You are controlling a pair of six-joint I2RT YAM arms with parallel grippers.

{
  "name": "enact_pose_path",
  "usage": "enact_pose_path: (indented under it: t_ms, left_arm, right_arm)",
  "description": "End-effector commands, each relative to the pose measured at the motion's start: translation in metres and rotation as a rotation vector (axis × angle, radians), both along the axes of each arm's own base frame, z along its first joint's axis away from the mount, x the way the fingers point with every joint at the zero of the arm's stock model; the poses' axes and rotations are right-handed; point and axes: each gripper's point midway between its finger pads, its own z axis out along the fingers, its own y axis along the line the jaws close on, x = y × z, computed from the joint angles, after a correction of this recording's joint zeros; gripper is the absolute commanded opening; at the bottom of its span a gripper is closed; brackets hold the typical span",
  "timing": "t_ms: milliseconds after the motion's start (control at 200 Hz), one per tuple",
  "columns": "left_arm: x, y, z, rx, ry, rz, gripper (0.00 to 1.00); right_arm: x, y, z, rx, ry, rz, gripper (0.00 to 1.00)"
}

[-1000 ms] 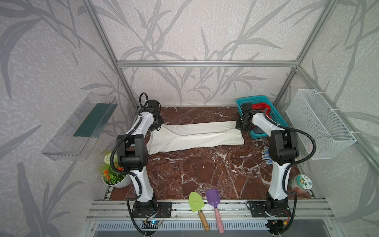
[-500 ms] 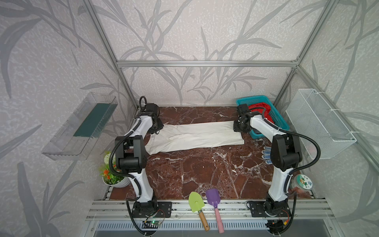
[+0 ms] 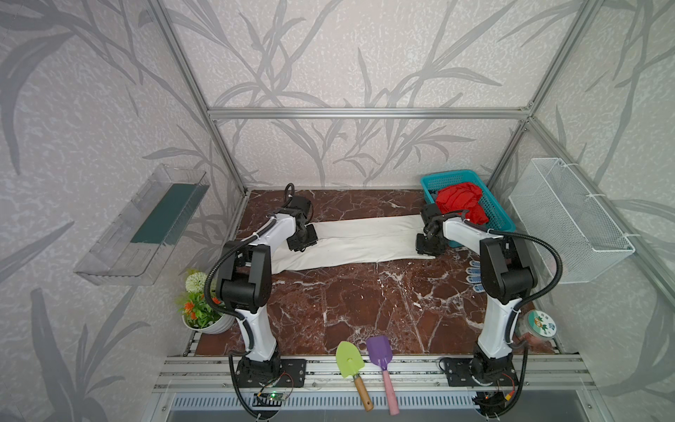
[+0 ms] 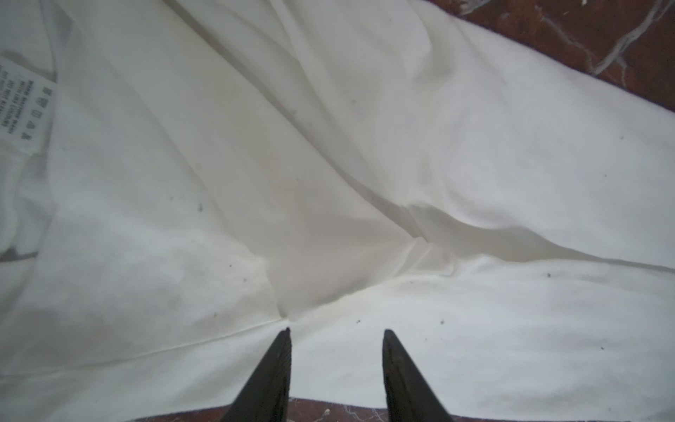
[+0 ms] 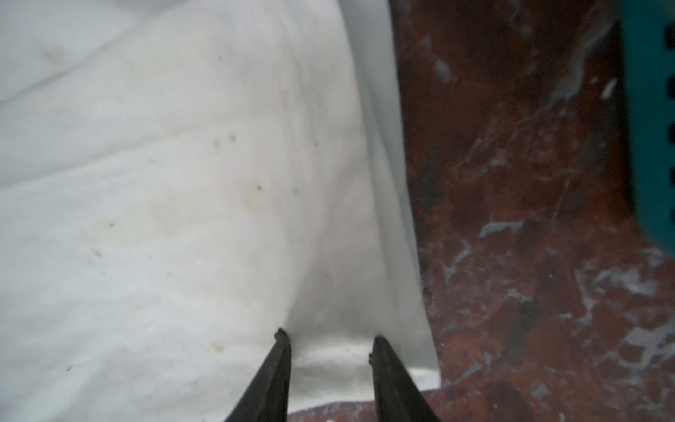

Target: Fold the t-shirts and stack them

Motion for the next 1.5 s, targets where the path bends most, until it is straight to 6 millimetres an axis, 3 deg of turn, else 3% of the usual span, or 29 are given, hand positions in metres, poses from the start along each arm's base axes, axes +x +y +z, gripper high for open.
enact_pose_path:
  t_ms: [0,295,525,680,955,1140,1235,1405,1495]
  left_arm:
    - [0.002,0.01,0.0,0.043,0.021,0.018,0.42]
    - [0.017,0.008,-0.013,0.048,0.044,-0.002,0.41]
    - [0.025,0.006,-0.009,0.046,0.035,-0.005,0.0]
    - [0.036,0.004,0.002,0.046,0.01,-0.023,0.0]
    - [0.078,-0.006,0.021,0.092,0.029,-0.187,0.0]
    - [0.105,-0.024,0.019,0.123,0.055,-0.345,0.08]
    - [0.114,-0.029,0.026,0.132,0.008,-0.372,0.19]
    - [0.112,-0.027,0.06,0.124,-0.137,-0.324,0.33]
    - [0.096,-0.01,0.07,0.142,-0.191,-0.223,0.33]
  right_arm:
    - [-0.003,-0.004,-0.003,0.002,0.004,-0.007,0.39]
    - [-0.009,-0.014,-0.017,0.0,0.043,-0.027,0.38]
    - [-0.011,-0.017,-0.016,0.002,0.043,-0.033,0.38]
    - [-0.011,-0.017,-0.017,0.011,0.046,-0.032,0.38]
    - [-0.017,-0.022,-0.02,0.007,0.061,-0.042,0.38]
    - [-0.022,-0.023,-0.023,0.011,0.07,-0.047,0.38]
    - [-0.023,-0.025,-0.023,0.01,0.075,-0.049,0.38]
    - [-0.027,-0.028,-0.023,-0.008,0.091,-0.054,0.38]
    - [-0.031,-0.032,-0.023,-0.032,0.103,-0.058,0.37]
